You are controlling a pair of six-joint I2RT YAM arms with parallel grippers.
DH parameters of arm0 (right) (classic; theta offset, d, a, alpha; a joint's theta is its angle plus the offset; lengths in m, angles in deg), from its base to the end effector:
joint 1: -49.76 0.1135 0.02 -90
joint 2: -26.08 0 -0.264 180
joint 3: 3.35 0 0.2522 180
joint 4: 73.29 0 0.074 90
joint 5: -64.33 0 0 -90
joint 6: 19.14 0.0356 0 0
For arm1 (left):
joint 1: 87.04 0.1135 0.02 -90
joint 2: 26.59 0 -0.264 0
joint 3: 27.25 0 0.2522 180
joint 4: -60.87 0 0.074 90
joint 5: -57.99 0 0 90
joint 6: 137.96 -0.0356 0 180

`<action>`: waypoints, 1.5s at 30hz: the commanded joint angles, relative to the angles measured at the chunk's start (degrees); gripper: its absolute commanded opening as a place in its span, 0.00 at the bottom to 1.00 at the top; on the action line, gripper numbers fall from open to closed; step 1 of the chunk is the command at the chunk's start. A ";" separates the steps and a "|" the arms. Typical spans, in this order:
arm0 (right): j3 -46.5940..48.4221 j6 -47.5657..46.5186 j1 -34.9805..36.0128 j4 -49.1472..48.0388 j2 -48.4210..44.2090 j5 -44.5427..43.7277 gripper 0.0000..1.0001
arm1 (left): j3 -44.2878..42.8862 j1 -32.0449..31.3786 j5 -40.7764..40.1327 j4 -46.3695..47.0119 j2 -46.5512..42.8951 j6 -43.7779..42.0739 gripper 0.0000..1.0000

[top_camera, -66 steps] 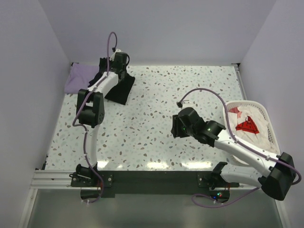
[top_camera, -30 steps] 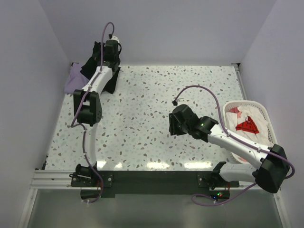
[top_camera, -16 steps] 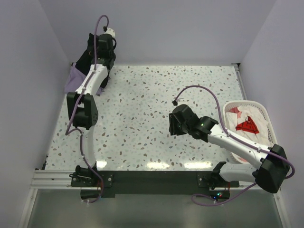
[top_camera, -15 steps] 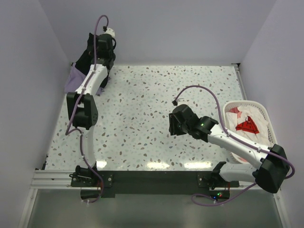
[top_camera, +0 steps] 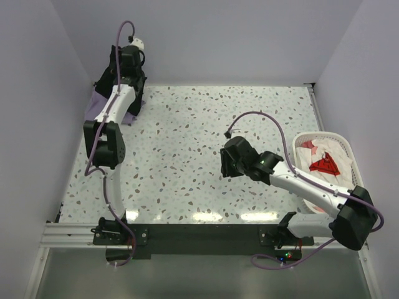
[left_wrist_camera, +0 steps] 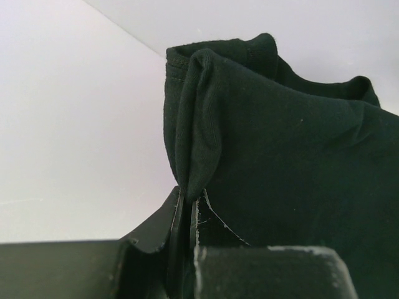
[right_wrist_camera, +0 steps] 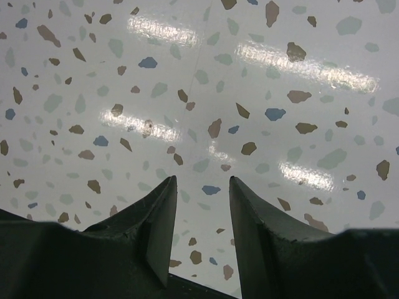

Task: Fold and stack the t-shirts
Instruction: Neatly place the folded tshirt to the corner, then reset both grippers

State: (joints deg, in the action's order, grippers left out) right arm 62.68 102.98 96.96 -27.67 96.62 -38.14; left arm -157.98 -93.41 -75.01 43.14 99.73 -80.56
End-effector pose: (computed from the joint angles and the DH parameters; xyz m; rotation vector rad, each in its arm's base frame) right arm 0.1777 0.1805 0.2591 -0.2251 2.4405 0.3609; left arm 0.5246 -0.0341 0.3226 0.0705 1.8497 0.9951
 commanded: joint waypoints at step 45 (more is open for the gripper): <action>-1.90 -0.74 0.00 -3.47 -9.90 -4.58 0.45 | 63.26 -28.15 14.53 -7.27 -51.35 65.91 1.00</action>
State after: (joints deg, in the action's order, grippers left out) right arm 61.54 102.74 96.96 -30.77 88.84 -39.32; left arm -97.67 -118.07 -56.87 36.43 51.47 -19.54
